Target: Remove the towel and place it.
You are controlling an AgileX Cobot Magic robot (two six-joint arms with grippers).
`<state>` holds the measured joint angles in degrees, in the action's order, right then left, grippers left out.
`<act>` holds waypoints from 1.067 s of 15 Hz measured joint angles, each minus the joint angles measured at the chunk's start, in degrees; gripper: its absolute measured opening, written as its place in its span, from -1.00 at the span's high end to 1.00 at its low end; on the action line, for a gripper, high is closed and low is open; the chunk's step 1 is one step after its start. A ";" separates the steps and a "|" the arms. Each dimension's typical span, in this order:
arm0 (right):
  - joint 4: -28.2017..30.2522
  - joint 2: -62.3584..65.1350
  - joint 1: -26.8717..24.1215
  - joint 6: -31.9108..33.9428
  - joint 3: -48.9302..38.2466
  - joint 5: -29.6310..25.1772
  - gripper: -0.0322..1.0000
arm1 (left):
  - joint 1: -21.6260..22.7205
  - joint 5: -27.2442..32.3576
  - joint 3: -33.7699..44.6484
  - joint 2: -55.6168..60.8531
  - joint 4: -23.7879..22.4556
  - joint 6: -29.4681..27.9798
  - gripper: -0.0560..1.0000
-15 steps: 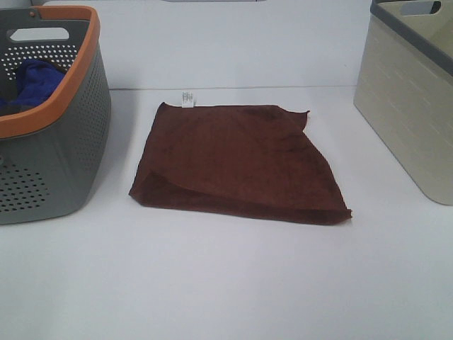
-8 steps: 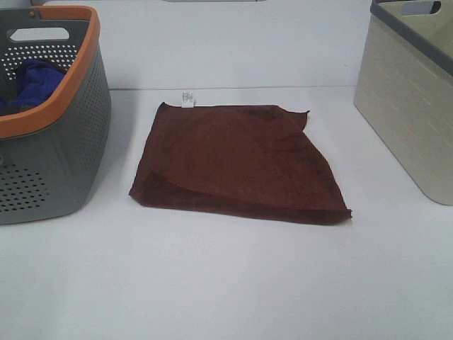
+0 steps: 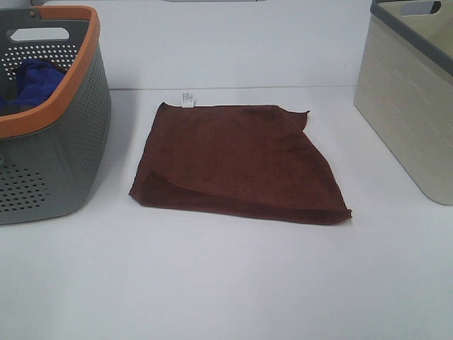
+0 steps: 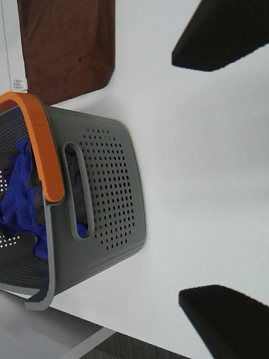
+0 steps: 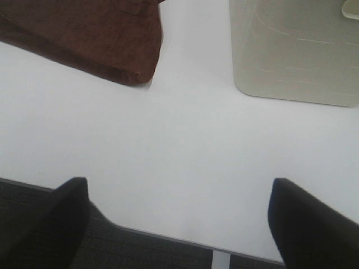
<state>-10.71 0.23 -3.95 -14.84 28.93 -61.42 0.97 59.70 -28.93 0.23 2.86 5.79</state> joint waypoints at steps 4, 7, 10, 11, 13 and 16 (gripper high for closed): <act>0.06 0.00 0.00 0.00 0.00 0.00 -0.53 | 0.06 0.00 0.00 0.00 0.00 0.00 -0.98; 0.06 0.00 0.00 0.23 0.00 0.00 -0.53 | 0.06 0.00 0.00 0.00 0.00 0.00 -0.98; 1.83 0.00 0.00 2.81 0.00 0.06 -0.53 | 0.06 0.00 0.00 0.00 0.00 0.00 -0.98; 2.86 0.00 0.00 4.24 0.00 0.06 -0.53 | 0.06 0.00 0.00 0.00 0.00 0.00 -0.98; 4.01 0.00 0.00 5.67 0.00 0.11 -0.53 | 0.06 0.00 0.00 0.00 0.00 0.00 -0.98; 4.13 0.00 0.00 5.84 0.00 0.11 -0.53 | 0.06 0.00 0.00 0.00 0.00 0.00 -0.98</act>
<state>-6.59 0.23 -3.95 -9.00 28.93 -61.31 1.03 59.70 -28.93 0.23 2.86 5.79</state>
